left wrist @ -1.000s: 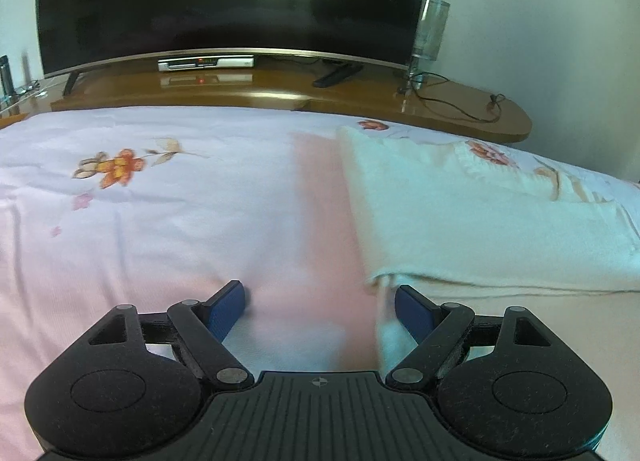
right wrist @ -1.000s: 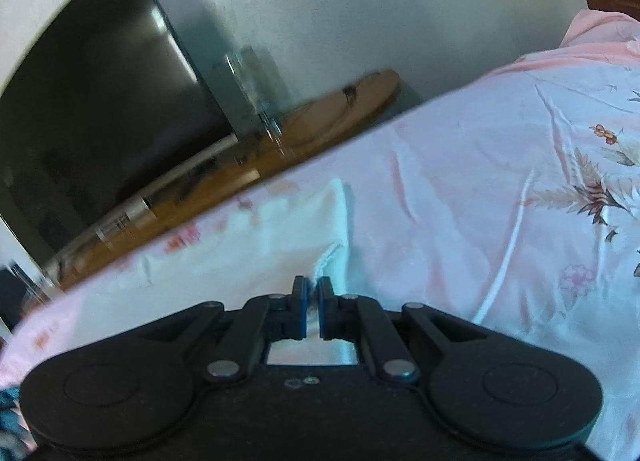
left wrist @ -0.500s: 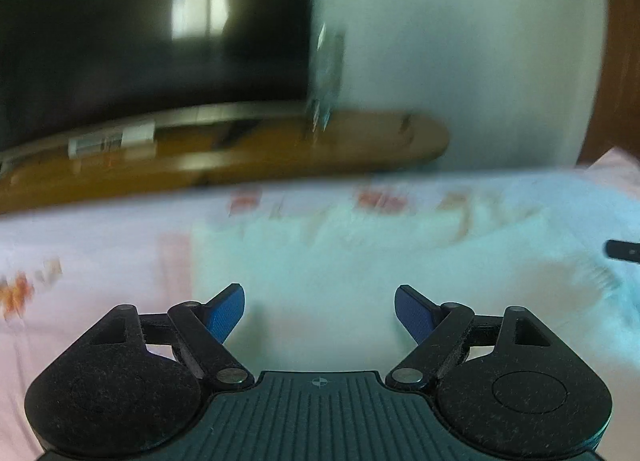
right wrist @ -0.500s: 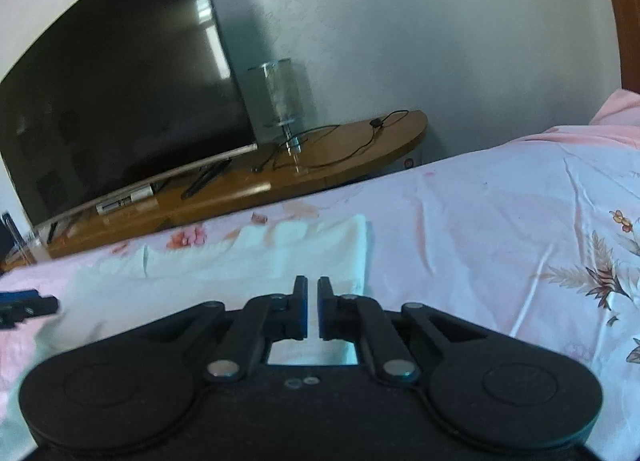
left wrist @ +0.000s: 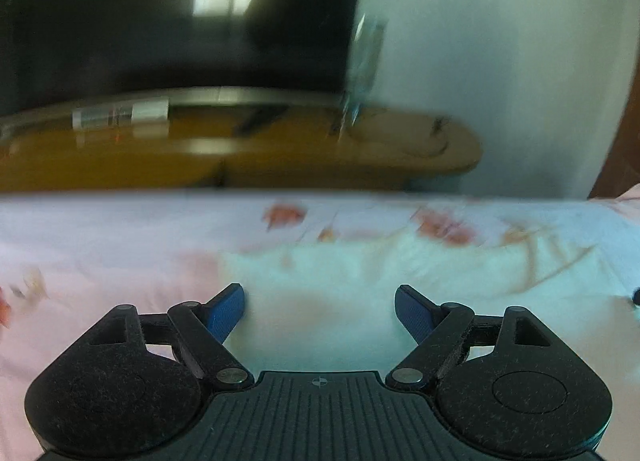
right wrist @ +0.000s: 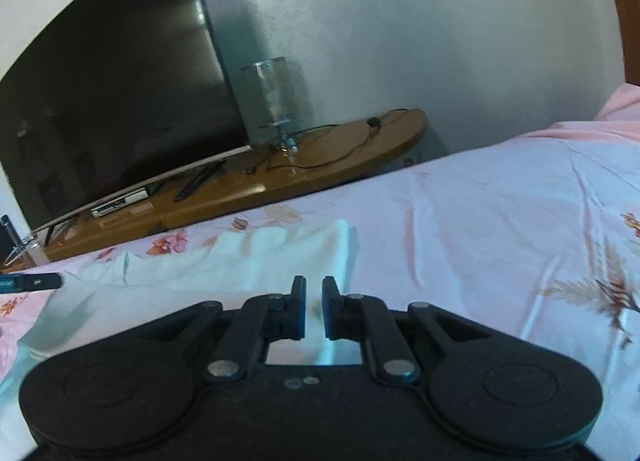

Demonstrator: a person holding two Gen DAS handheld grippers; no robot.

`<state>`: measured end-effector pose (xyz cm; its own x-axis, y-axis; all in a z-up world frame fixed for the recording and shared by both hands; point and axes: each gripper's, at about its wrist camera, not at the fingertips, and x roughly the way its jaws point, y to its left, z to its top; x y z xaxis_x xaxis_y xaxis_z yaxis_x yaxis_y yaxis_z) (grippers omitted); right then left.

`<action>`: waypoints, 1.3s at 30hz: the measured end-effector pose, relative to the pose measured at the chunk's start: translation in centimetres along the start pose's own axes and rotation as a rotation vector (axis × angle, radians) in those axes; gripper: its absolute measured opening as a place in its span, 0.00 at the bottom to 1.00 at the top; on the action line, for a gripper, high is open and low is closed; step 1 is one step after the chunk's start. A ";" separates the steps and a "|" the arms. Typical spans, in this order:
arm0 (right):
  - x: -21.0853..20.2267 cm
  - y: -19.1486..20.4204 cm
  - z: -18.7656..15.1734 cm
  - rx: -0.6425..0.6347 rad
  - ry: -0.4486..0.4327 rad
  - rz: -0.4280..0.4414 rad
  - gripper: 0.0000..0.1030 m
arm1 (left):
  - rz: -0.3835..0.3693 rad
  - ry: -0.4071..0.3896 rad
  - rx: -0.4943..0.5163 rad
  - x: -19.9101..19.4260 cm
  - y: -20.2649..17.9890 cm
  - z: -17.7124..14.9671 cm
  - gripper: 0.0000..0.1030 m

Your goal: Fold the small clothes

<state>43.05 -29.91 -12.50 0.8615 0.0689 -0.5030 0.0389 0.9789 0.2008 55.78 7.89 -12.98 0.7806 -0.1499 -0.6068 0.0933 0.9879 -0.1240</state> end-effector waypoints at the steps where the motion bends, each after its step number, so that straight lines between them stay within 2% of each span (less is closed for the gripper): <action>1: 0.8 0.1 -0.1 0.004 0.030 -0.017 0.11 | -0.001 -0.030 0.014 0.3 0.2 -0.3 0.81; 2: 1.9 -0.1 -0.4 0.012 0.081 -0.036 0.14 | 0.003 -0.029 0.016 0.4 0.1 -0.1 0.81; 3: 2.2 -0.3 -0.4 0.031 0.080 -0.030 0.14 | -0.001 -0.031 0.002 0.0 0.0 0.2 0.80; 6: 1.0 -0.3 0.2 0.021 0.021 -0.011 0.14 | -0.013 -0.100 -0.015 -1.2 -0.1 0.8 0.81; 8: 1.1 -0.2 0.4 0.004 0.011 0.004 0.14 | 0.004 -0.058 0.001 0.2 -0.1 1.0 0.81; 9: 1.6 -0.1 0.3 -0.008 0.026 0.004 0.14 | 0.038 -0.001 0.012 1.5 -0.1 0.7 0.83; 10: 2.4 -0.1 0.1 -0.018 0.060 -0.018 0.14 | 0.068 -0.013 0.050 1.8 -0.4 0.4 0.92; 11: 3.1 -0.3 -0.1 -0.013 0.093 -0.030 0.17 | 0.077 0.013 0.042 2.2 -0.4 0.4 0.93; 13: 3.1 -0.7 0.4 0.011 0.097 -0.030 0.18 | 0.083 0.019 0.020 1.9 0.1 1.0 0.93; 14: 3.0 -0.9 0.4 0.020 0.095 -0.025 0.18 | 0.098 0.013 0.017 1.3 0.1 1.0 0.93; 16: 2.0 -0.9 0.5 0.025 0.080 -0.036 0.19 | 0.078 -0.021 0.008 -0.7 0.5 0.2 0.93; 18: 0.2 -0.8 0.4 0.009 0.030 -0.029 0.21 | 0.065 -0.052 -0.002 -2.9 1.0 -1.1 0.93; 20: -1.3 -0.6 0.0 0.001 0.016 -0.006 0.21 | 0.067 -0.043 0.020 -4.0 1.2 -2.8 0.93; 21: -1.9 -0.4 -0.5 -0.016 0.020 0.001 0.21 | 0.097 -0.014 0.052 -3.8 1.0 -3.8 0.93; 22: -1.8 -0.2 -0.8 -0.034 0.046 -0.004 0.21 | 0.089 -0.039 0.036 -4.0 1.3 -4.5 0.93; 23: -1.0 0.1 -1.3 -0.054 0.102 -0.030 0.21 | 0.087 -0.033 0.015 -4.2 1.5 -4.5 0.93; 24: -0.6 0.1 -1.7 -0.056 0.119 -0.038 0.21 | 0.089 -0.024 0.000 -4.3 1.6 -4.3 0.93; 27: -0.6 -0.2 -1.1 0.018 0.125 -0.041 0.22 | 0.103 -0.012 0.008 -4.3 1.3 -4.2 0.93; 31: -1.1 -0.1 -1.0 0.036 0.122 -0.045 0.23 | 0.078 -0.025 -0.016 -5.8 1.5 -4.1 0.93; 32: -1.8 -0.1 -0.9 0.046 0.099 -0.030 0.22 | 0.063 -0.039 -0.012 -6.3 1.5 -4.2 0.92; 34: -3.2 0.3 -0.6 0.030 0.048 0.002 0.24 | 0.039 -0.011 -0.010 -6.2 1.5 -4.6 0.72; 36: -2.7 0.4 -0.6 0.025 0.089 0.007 0.24 | 0.032 -0.010 -0.017 -6.1 1.5 -5.2 0.71; 37: -2.1 0.4 -0.8 0.028 0.109 0.008 0.21 | 0.039 -0.012 -0.013 -6.2 1.4 -5.3 0.71; 38: -1.5 0.5 -1.1 0.019 0.132 0.011 0.14 | 0.045 -0.013 -0.017 -6.2 1.2 -5.4 0.70; 39: -0.8 0.8 -1.4 -0.004 0.150 -0.012 0.12 | 0.051 -0.017 -0.017 -6.2 1.1 -5.4 0.69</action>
<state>41.67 -28.90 -13.15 0.7758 0.0847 -0.6252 0.0465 0.9806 0.1905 47.70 9.71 -13.65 0.7943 -0.0988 -0.5994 0.0432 0.9934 -0.1065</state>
